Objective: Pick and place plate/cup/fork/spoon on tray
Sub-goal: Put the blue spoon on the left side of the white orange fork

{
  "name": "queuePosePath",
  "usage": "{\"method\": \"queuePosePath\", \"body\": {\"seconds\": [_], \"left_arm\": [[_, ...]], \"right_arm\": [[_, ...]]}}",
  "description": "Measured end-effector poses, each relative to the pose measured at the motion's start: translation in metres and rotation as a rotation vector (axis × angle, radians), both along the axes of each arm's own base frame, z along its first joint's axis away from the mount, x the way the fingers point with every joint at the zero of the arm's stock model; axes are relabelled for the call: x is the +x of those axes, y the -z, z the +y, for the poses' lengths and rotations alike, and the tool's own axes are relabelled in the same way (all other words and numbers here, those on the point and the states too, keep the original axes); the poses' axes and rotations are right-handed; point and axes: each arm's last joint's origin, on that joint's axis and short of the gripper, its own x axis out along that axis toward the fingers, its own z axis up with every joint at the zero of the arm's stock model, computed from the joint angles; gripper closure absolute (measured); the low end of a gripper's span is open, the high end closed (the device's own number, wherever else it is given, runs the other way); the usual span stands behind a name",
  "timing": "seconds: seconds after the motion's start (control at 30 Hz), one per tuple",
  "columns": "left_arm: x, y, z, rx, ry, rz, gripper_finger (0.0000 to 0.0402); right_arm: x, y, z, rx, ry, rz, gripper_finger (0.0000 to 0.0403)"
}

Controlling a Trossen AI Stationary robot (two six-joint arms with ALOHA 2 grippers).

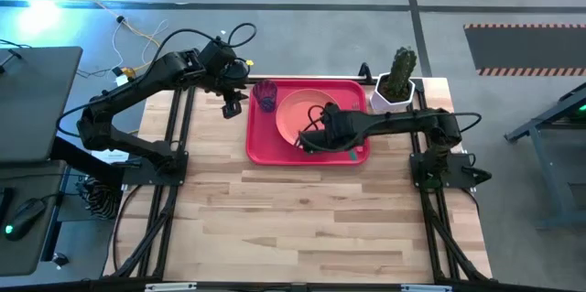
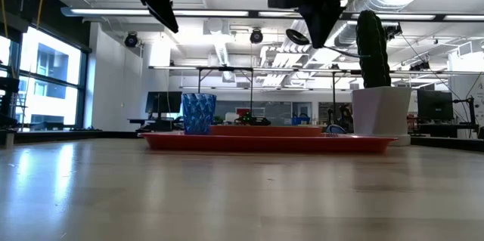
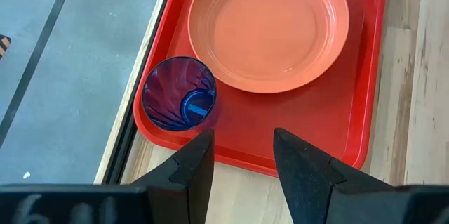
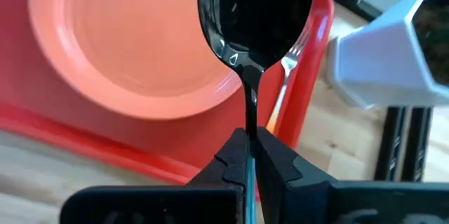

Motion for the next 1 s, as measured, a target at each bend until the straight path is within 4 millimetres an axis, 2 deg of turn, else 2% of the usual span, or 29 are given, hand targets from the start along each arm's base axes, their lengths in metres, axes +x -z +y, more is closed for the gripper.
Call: {"method": "queuePosePath", "body": {"seconds": [0.2, 0.33, 0.5, 0.63, 0.77, 1.0], "left_arm": [[0.0, 0.0, 0.0, 0.0, 0.0, 0.0, 0.0264], [0.0, 0.0, 0.0, 0.0, 0.0, 0.0, 0.0264], [0.0, 0.0, 0.0, 0.0, -0.001, -0.001, 0.0264], [0.0, 0.0, 0.0, 0.0, -0.001, 0.0, 0.0263], [0.001, 0.001, 0.001, -0.002, -0.001, 0.003, 0.0264], [0.001, 0.001, 0.001, -0.001, -0.001, 0.002, 0.0264]], "right_arm": [[-0.004, 0.013, -0.027, -0.009, -0.02, 0.112, 0.0402], [-0.01, 0.032, -0.041, 0.041, -0.01, 0.198, 0.0402], [-0.012, 0.057, -0.053, 0.115, -0.023, 0.224, 0.0402], [-0.015, 0.079, -0.064, 0.17, -0.023, 0.184, 0.0402], [-0.027, 0.094, -0.071, 0.218, 0.03, 0.081, 0.0402], [-0.062, 0.095, -0.085, 0.251, 0.189, -0.139, 0.0402]]}}
